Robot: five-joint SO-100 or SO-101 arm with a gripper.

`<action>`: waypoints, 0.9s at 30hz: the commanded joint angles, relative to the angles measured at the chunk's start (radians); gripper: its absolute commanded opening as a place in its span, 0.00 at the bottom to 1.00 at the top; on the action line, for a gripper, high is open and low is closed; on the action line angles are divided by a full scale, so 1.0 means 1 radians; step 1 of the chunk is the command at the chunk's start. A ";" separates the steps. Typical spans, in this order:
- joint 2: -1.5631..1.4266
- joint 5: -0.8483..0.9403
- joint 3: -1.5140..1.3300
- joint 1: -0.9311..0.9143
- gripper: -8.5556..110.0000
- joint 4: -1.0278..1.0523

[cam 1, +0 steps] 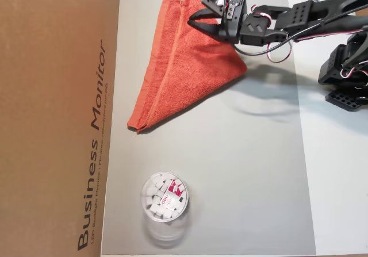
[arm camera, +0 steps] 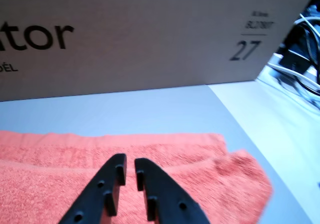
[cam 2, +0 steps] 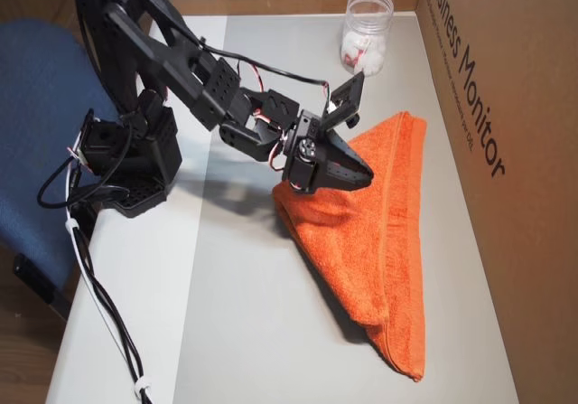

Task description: Fold the blanket.

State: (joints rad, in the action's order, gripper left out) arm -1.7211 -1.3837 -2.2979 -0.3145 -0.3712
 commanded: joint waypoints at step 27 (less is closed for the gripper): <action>-0.759 0.006 -0.175 0.216 0.07 1.052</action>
State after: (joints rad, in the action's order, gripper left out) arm -2.4130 -1.3775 -2.4421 -0.1104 0.6765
